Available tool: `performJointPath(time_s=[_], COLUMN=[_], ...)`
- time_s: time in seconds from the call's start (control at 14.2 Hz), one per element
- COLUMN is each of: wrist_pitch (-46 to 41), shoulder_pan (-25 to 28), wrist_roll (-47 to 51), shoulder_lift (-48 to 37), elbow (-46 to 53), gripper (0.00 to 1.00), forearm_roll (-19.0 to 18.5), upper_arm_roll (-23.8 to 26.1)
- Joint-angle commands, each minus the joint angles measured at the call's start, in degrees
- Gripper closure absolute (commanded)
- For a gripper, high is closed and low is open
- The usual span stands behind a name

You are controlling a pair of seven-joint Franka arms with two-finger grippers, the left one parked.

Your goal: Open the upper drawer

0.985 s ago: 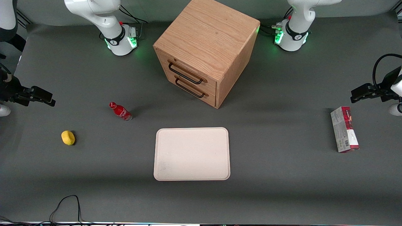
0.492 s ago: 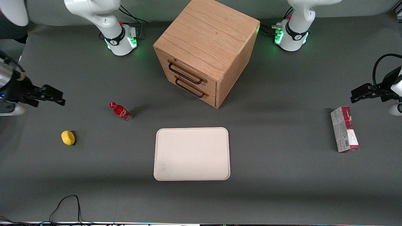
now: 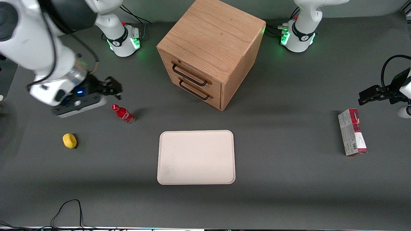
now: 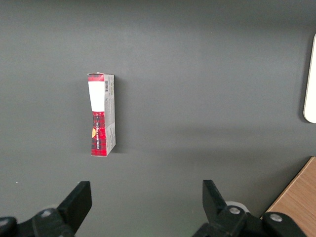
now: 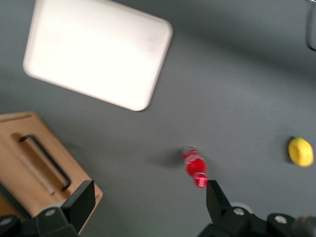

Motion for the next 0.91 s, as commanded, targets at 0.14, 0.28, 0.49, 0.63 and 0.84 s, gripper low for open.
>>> performJointPath(time_s=[0.14,0.28,0.49,0.63,0.84], wrist_pitch=[-0.91,-0.91,-0.12,-0.2,-0.11], shoulder_pan=[11.79,15.32,18.31,19.55,19.55], wrist_roll=[-0.87,-3.86,-5.44,-11.22,-17.12], shoulder_lift=[1.65,1.83,2.1,2.1,1.57], elbow=[1.43,0.73,-1.29,-2.08,-3.49], gripper=[0.0,0.0,0.0,0.0,0.0], forearm_roll=[-0.01,-0.09,-0.09,-0.09,-0.09], upper_arm_roll=[-0.62,-0.62,-0.62,-0.62,-0.62])
